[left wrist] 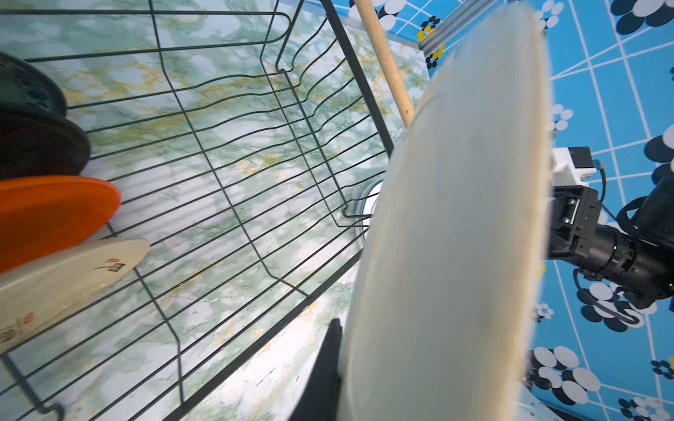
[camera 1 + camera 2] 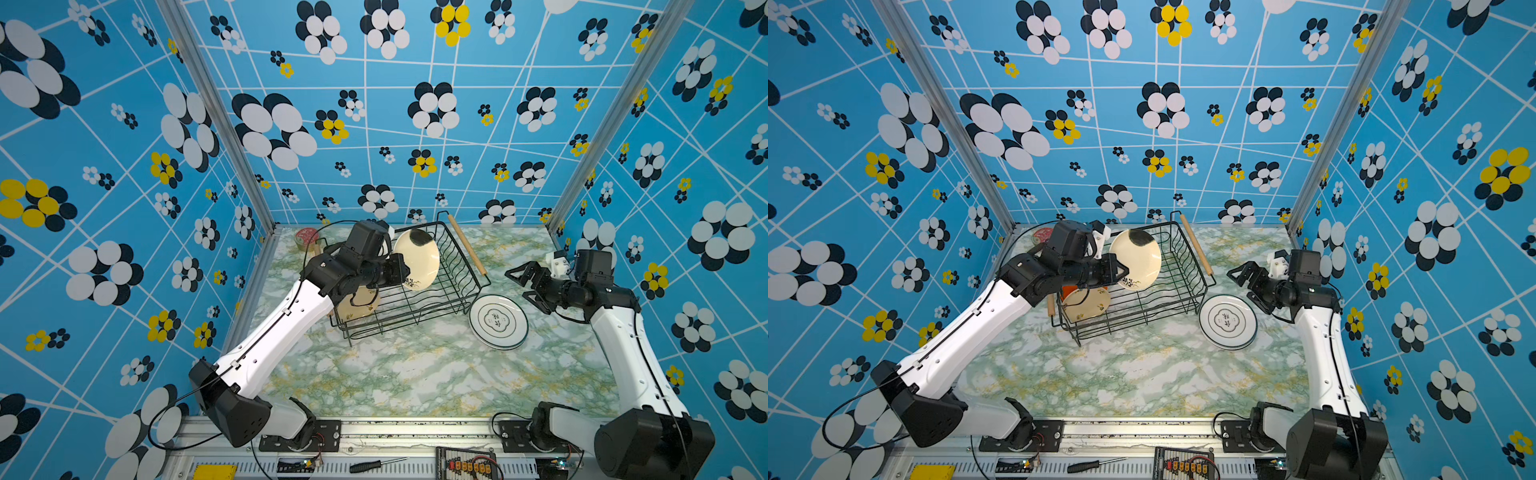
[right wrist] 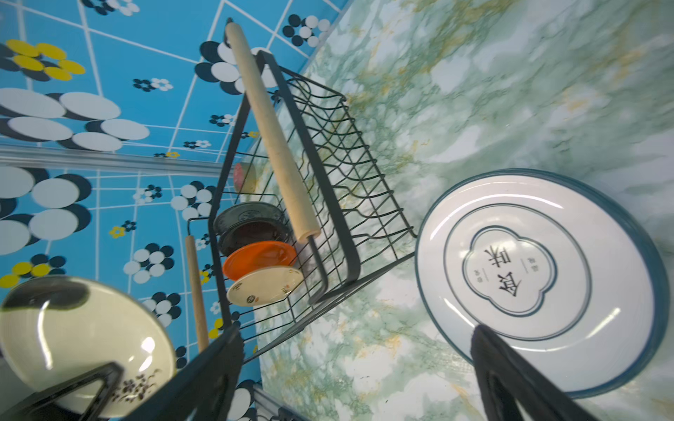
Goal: Unload the plates from the dish rack
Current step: 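Carry the cream plate toward the right gripper while the right gripper reaches to it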
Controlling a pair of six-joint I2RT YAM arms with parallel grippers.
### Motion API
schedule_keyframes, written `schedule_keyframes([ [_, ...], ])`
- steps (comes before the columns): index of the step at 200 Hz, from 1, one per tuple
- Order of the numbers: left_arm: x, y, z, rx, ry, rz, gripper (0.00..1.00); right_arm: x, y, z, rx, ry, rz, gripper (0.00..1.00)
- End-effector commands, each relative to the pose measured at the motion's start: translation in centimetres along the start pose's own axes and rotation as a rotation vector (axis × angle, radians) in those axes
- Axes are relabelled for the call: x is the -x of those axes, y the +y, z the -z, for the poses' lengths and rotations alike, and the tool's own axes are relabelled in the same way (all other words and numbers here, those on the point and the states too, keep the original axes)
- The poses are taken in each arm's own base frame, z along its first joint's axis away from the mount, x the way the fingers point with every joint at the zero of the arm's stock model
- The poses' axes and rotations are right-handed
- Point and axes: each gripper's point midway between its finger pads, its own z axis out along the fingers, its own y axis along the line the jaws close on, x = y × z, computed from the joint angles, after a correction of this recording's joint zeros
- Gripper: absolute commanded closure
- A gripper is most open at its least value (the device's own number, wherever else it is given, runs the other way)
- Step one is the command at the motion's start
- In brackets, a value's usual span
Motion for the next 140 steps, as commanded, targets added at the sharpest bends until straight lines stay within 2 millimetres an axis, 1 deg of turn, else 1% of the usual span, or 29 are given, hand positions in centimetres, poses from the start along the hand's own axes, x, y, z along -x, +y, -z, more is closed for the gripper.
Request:
schedule_keyframes([
  [1,1.8,-3.4,0.7,-0.128,-0.109,0.069,1.0,-1.0,4.2,0.9,0.232,0.038,-0.037,0.01],
  [17,2.2,-4.6,0.4,-0.191,-0.132,0.093,1.0,-1.2,6.4,1.5,0.333,0.04,-0.041,0.01],
  [29,2.3,-5.7,0.0,-0.234,-0.147,0.109,1.0,-1.4,7.7,1.9,0.377,0.047,-0.026,0.01],
  [53,2.4,-7.4,-1.2,-0.294,-0.145,0.128,1.0,-2.0,9.3,1.9,0.406,0.066,0.003,0.01],
  [77,2.2,-9.4,-2.5,-0.37,-0.123,0.154,1.0,-2.2,10.5,1.5,0.457,0.078,0.0,0.05],
  [99,1.8,-11.1,-3.5,-0.405,-0.103,0.155,1.0,-2.4,11.0,0.9,0.475,0.096,0.001,0.13],
  [118,1.2,-12.3,-4.5,-0.413,-0.072,0.144,1.0,-2.2,12.4,0.9,0.54,0.099,0.007,0.19],
  [140,1.2,-13.0,-5.5,-0.438,-0.052,0.163,1.0,-2.2,13.0,0.5,0.561,0.116,0.007,0.28],
])
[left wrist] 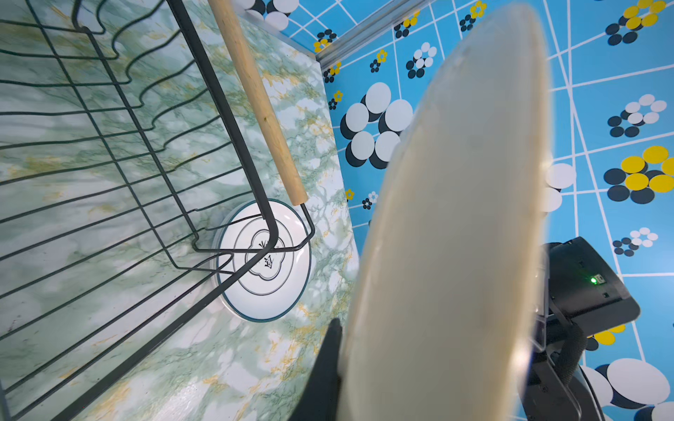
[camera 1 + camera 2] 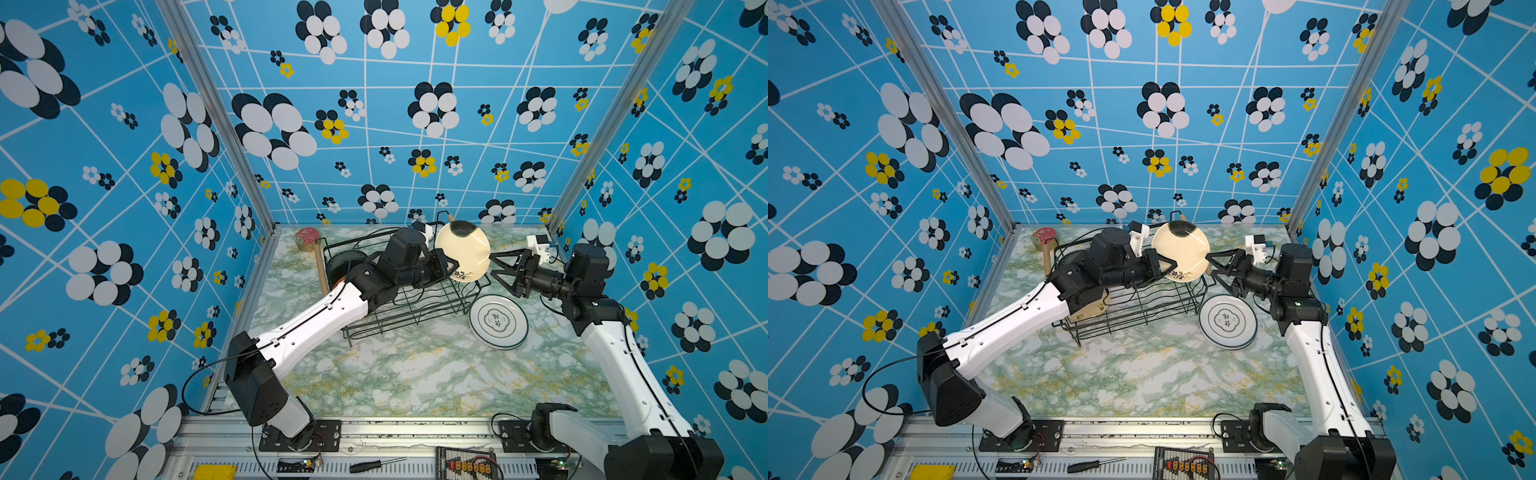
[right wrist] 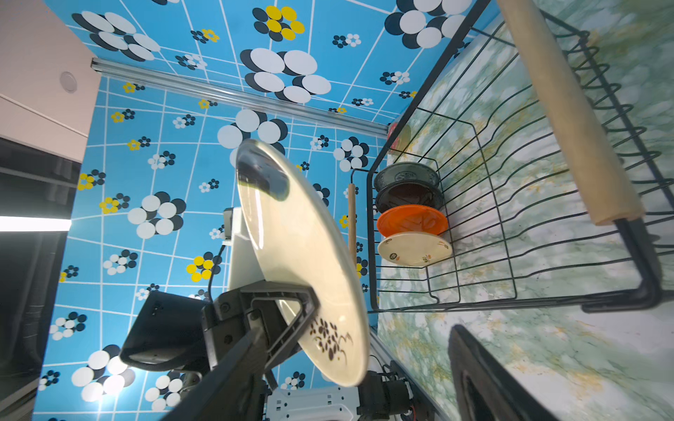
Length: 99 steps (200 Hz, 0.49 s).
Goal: Unload the plates from the dish rack
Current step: 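Carry the cream plate toward the right gripper while the right gripper reaches to it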
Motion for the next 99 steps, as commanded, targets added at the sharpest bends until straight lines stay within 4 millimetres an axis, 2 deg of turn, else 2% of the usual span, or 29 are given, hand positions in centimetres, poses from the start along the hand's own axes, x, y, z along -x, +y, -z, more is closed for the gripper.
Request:
schedule_keyframes([
  [1,1.0,-3.8,0.0,-0.124,-0.017,0.0,1.0,0.1,1.7,-0.7,0.077,0.02,0.022,0.29],
  [27,0.9,-4.1,-0.8,-0.145,-0.008,0.014,1.0,0.4,1.9,-0.9,0.086,0.02,0.03,0.35],
  [61,0.5,-4.6,-2.1,-0.195,0.027,0.04,1.0,1.0,2.0,-1.3,0.093,0.018,0.034,0.54],
  [99,0.0,-4.7,-3.6,-0.211,0.075,0.051,1.0,1.6,2.1,-1.7,0.114,0.014,0.033,0.66],
])
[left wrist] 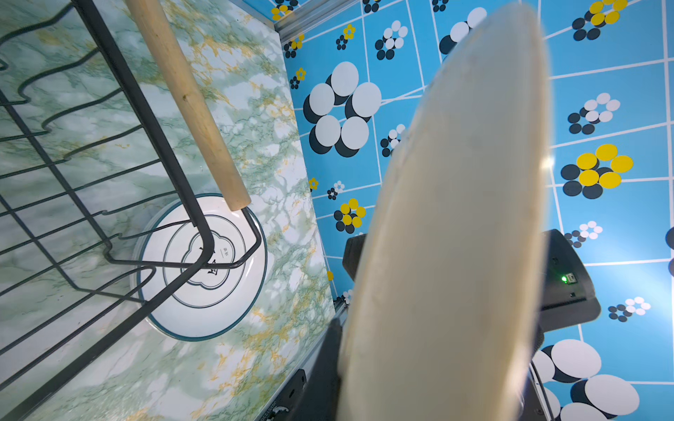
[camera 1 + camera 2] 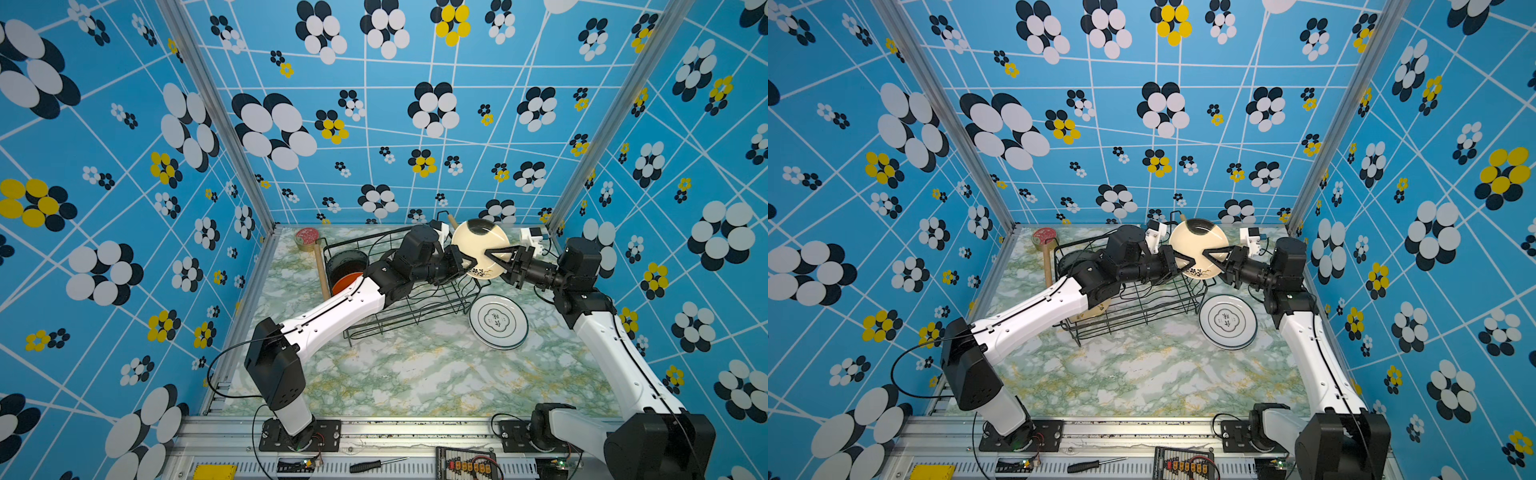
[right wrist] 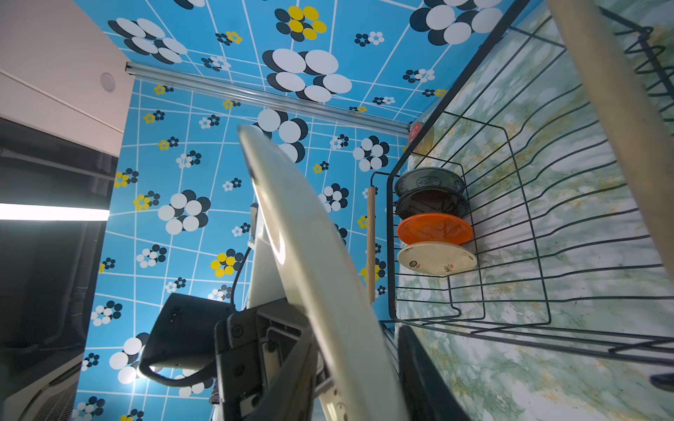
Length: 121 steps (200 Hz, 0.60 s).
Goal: Unload the plates from the dish rack
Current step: 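Carry the cream plate toward the right gripper while the right gripper reaches to it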
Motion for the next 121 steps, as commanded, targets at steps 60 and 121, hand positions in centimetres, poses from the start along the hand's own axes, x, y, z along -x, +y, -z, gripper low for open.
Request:
schedule_keyframes([
  [60,0.7,-1.8,-1.4,-0.062,0.051,-0.01,0.97,1.5,1.3,-0.6,0.05,-0.04,0.027,0.85],
  [121,1.3,0.1,-1.4,0.025,0.066,-0.036,0.78,2.6,1.1,-0.8,0.045,-0.071,0.015,1.0],
])
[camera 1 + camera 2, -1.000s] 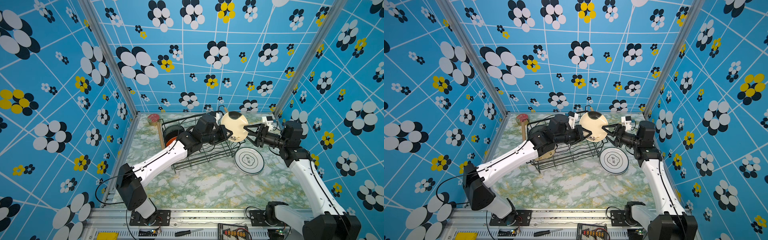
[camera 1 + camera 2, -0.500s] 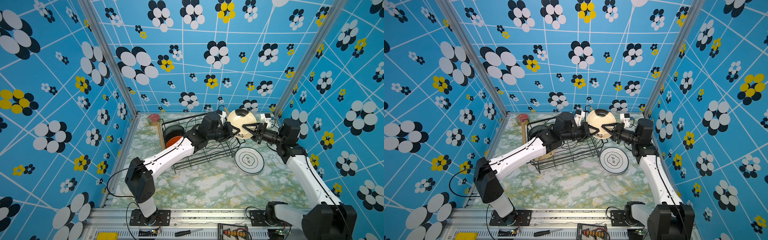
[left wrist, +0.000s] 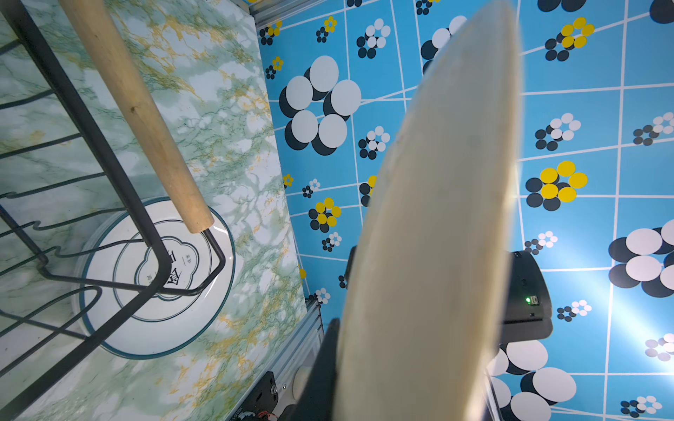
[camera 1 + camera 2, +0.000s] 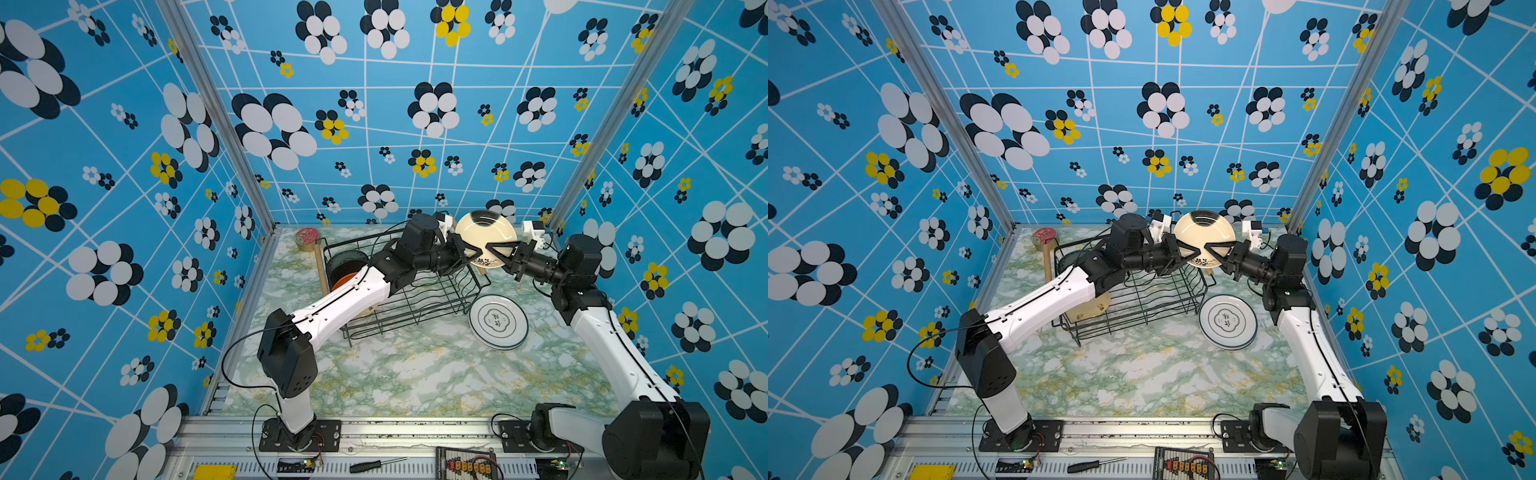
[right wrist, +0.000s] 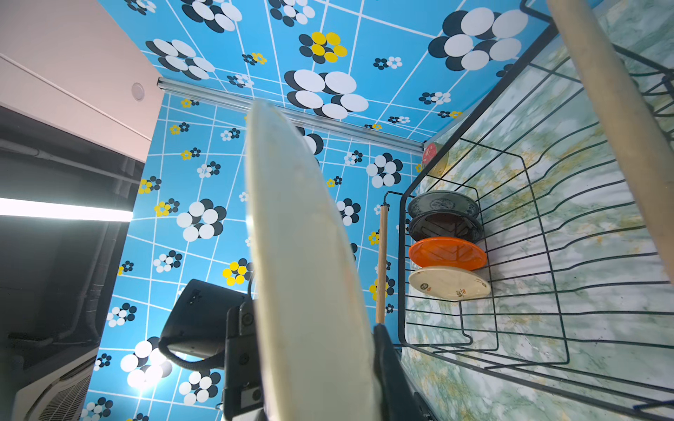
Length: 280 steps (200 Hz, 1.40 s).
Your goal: Unload the plates from the dish rack
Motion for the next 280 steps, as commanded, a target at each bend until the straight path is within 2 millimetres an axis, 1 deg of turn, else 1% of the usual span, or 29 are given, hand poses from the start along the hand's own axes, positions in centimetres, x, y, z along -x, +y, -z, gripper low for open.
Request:
schedule_keyframes([
  [1,-0.4,1.0,-0.3,0.075,0.025,-0.083,0.78,0.7,0.3,-0.3,-0.003,-0.028,0.003,1.0],
  [13,-0.1,1.2,0.1,0.103,0.021,-0.105,0.69,1.0,0.4,-0.4,-0.003,-0.033,0.005,1.0],
  [19,-0.1,1.2,0.2,0.109,0.023,-0.113,0.66,1.2,0.5,-0.5,-0.003,-0.034,0.004,1.0],
  [39,0.3,1.3,0.7,0.126,0.02,-0.135,0.61,1.9,1.0,-0.7,0.002,-0.04,0.014,1.0],
  [61,0.7,1.5,1.0,0.128,0.025,-0.14,0.6,2.6,1.6,-0.9,0.009,-0.046,0.027,1.0],
  [68,0.8,1.5,1.1,0.125,0.028,-0.143,0.58,2.8,1.7,-1.0,0.008,-0.048,0.028,1.0],
  [82,0.8,1.3,1.3,0.131,0.035,-0.16,0.58,3.2,1.8,-1.2,0.005,-0.048,0.034,1.0],
  [84,0.8,1.3,1.4,0.133,0.036,-0.163,0.54,3.2,1.7,-1.2,0.003,-0.049,0.035,1.0],
  [87,0.8,1.3,1.5,0.136,0.036,-0.166,0.52,3.4,1.7,-1.2,0.0,-0.052,0.035,1.0],
  [114,0.8,1.2,2.7,0.189,0.049,-0.217,0.46,4.7,1.3,-1.0,-0.042,-0.075,0.056,1.0],
  [125,0.8,1.7,3.5,0.23,0.049,-0.236,0.43,5.4,1.0,-0.8,-0.055,-0.087,0.059,1.0],
  [138,0.8,2.0,4.2,0.249,0.057,-0.254,0.42,6.3,0.9,-0.7,-0.06,-0.1,0.053,1.0],
  [149,1.0,2.7,4.9,0.278,0.063,-0.261,0.41,7.3,0.8,-0.4,-0.065,-0.118,0.051,1.0],
  [164,1.5,4.1,6.4,0.346,0.06,-0.281,0.39,8.5,0.0,0.1,-0.097,-0.143,0.032,1.0],
  [176,2.0,5.5,7.9,0.429,0.049,-0.307,0.36,9.3,-1.2,0.5,-0.148,-0.154,0.027,1.0],
  [185,2.5,6.5,9.2,0.506,0.029,-0.329,0.33,9.8,-2.5,1.0,-0.209,-0.165,0.02,1.0],
  [203,3.4,8.3,11.7,0.625,0.013,-0.369,0.32,10.6,-6.0,2.1,-0.35,-0.191,0.005,1.0],
  [227,4.5,10.2,14.3,0.748,0.0,-0.404,0.29,11.7,-10.3,3.9,-0.488,-0.233,-0.023,1.0],
  [245,5.1,11.1,15.6,0.808,-0.003,-0.433,0.28,12.0,-13.0,4.9,-0.581,-0.249,-0.042,1.0],
  [271,5.7,11.8,16.5,0.847,-0.005,-0.456,0.22,11.9,-16.2,5.8,-0.701,-0.232,-0.059,1.0],
  [280,5.9,11.9,16.6,0.849,-0.008,-0.46,0.15,11.6,-17.4,5.9,-0.729,-0.218,-0.075,1.0],
])
